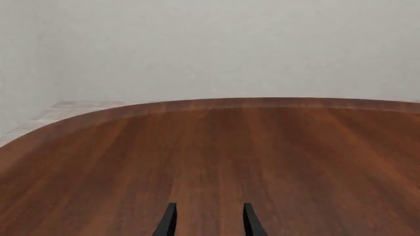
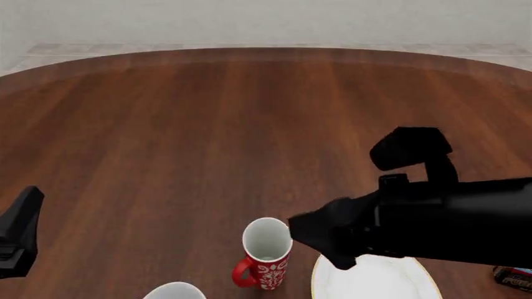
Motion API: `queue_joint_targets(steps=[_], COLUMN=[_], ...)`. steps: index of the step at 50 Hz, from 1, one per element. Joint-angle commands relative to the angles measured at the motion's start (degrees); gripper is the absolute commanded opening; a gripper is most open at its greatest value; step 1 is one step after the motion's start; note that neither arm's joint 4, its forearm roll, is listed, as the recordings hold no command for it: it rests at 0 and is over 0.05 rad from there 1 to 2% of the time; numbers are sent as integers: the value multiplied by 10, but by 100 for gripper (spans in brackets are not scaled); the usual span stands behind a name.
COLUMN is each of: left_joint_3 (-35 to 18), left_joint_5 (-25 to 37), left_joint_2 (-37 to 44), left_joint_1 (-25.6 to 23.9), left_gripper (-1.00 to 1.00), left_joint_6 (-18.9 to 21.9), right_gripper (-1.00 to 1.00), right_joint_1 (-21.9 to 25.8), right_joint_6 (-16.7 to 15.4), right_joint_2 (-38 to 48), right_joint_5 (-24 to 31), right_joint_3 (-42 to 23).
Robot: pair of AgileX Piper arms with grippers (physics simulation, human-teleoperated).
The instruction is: Put the white mug on the plate.
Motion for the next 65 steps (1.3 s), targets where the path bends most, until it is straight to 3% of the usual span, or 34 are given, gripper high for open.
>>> queue_joint_targets(steps=[1, 25, 39, 65], left_joint_3=[5, 5, 5, 5], left_joint_5=[-2, -5, -5, -5], left_joint_2=[-3, 0, 0, 0], left_joint_1=[2, 2, 2, 2], left_gripper=[100, 100, 100, 100], left_joint_6=[0, 0, 0, 0], right_gripper=[100, 100, 100, 100], right_joint_1=[40, 110, 132, 184], right_joint_6=[33, 89, 92, 113], right_joint_2=[42, 117, 149, 218], right_joint_5=[-26, -60, -53, -90], right_joint_3=[5, 3, -10, -13])
